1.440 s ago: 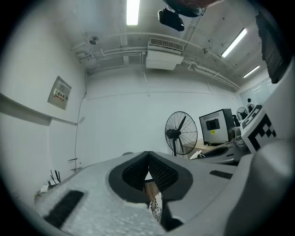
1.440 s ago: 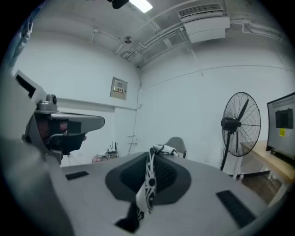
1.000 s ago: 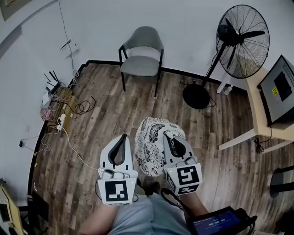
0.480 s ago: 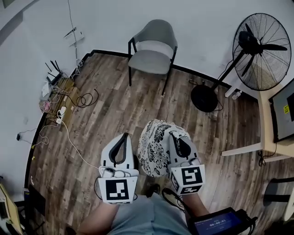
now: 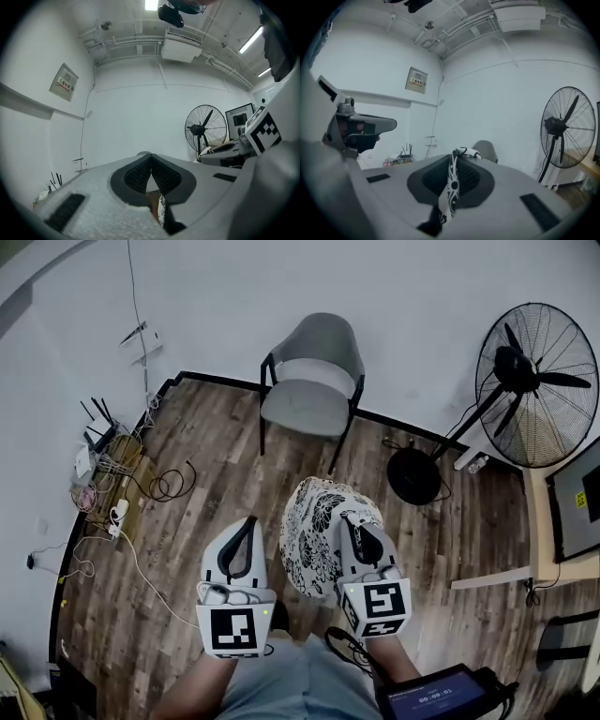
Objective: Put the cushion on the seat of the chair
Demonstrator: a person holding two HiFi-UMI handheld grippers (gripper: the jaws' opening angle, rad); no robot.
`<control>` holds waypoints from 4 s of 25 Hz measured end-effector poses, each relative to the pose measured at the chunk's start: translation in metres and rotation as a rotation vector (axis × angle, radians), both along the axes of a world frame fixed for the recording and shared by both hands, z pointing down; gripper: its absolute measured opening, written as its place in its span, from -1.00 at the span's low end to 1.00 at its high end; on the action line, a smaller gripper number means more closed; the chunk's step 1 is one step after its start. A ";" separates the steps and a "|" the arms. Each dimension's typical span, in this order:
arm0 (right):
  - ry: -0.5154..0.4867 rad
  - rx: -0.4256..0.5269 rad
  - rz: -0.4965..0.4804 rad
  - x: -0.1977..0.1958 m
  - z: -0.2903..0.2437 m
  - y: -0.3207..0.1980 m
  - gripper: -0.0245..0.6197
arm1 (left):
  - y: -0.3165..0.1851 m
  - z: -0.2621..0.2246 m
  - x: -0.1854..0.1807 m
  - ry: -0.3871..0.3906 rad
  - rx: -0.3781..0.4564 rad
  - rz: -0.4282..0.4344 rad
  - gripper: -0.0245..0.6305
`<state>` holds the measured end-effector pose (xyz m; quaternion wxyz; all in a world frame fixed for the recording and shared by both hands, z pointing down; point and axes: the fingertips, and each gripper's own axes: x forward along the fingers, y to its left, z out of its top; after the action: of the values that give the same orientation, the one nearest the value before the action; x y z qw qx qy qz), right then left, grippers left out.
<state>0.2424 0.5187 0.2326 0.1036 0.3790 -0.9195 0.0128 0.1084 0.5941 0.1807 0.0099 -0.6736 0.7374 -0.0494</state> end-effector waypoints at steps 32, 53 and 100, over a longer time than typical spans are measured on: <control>-0.056 -0.068 0.062 -0.065 0.020 -0.244 -0.88 | -0.259 0.039 -0.053 -0.047 -0.155 0.114 -0.90; -0.030 -0.002 -0.025 -0.125 -0.012 -0.413 -0.88 | -0.408 0.010 -0.110 -0.031 -0.069 0.014 -0.90; 0.207 -0.387 0.073 -0.380 0.283 -0.703 -0.87 | -0.701 0.225 -0.359 0.129 -0.423 0.150 -0.90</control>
<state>-0.1374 -0.1842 0.5154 0.2675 0.3843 -0.8701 0.1539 -0.2507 -0.1066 0.4056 -0.1752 -0.7152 0.6577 -0.1587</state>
